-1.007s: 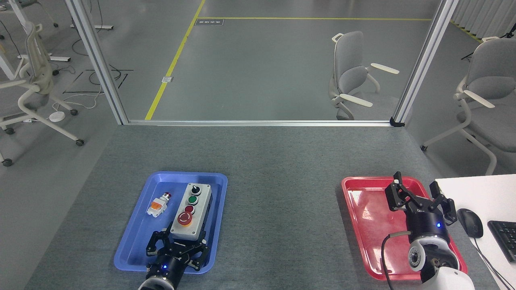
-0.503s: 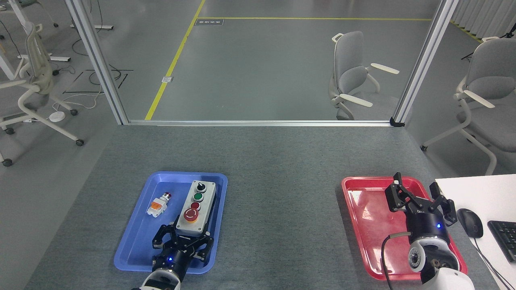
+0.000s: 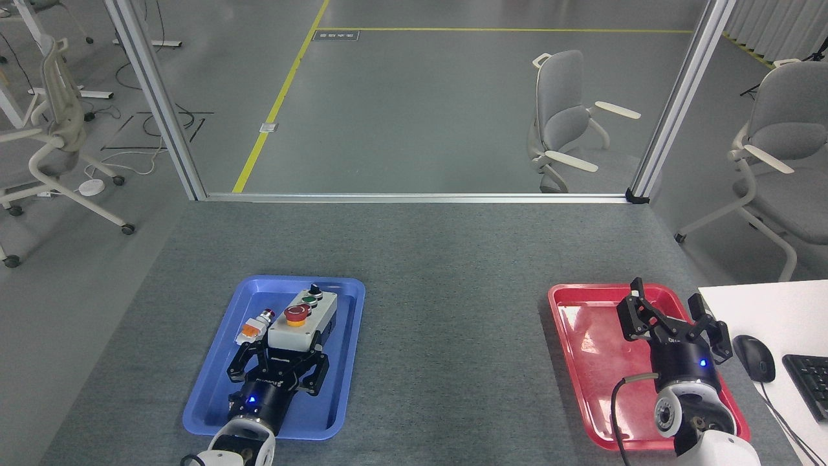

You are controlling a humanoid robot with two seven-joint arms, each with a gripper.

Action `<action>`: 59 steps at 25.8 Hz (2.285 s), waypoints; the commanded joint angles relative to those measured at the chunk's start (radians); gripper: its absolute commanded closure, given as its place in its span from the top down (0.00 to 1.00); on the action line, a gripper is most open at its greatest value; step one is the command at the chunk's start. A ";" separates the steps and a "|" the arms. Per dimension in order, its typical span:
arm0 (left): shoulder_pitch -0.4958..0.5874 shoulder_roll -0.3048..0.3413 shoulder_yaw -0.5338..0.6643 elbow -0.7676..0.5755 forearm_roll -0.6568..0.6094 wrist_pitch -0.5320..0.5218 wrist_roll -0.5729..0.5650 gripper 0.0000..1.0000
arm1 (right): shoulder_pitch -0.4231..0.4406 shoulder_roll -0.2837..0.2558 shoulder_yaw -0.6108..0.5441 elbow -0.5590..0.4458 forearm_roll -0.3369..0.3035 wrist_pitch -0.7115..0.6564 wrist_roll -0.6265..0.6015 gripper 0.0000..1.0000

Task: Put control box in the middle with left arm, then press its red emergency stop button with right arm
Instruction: 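Lift the control box with the left gripper and rotate it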

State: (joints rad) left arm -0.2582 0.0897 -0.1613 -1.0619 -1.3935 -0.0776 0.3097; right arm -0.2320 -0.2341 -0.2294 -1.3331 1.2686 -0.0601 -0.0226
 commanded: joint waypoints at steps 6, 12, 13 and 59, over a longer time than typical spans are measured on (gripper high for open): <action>0.027 0.005 -0.007 -0.064 0.030 -0.011 0.006 0.00 | 0.002 0.004 0.001 0.000 0.000 0.000 0.001 0.98; 0.056 0.013 -0.010 -0.033 0.014 -0.036 0.009 0.00 | 0.002 0.006 0.001 0.000 0.002 0.000 0.003 0.98; 0.062 0.015 -0.012 -0.029 0.013 -0.036 0.014 0.00 | 0.003 0.006 0.001 0.000 0.000 0.000 0.001 0.98; -0.070 0.036 -0.093 0.108 0.074 -0.064 0.019 0.00 | 0.005 0.004 0.001 0.002 0.000 0.002 0.001 0.98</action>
State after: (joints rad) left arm -0.3186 0.1204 -0.2548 -0.9388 -1.3742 -0.1355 0.3198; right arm -0.2270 -0.2312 -0.2285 -1.3317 1.2687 -0.0593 -0.0206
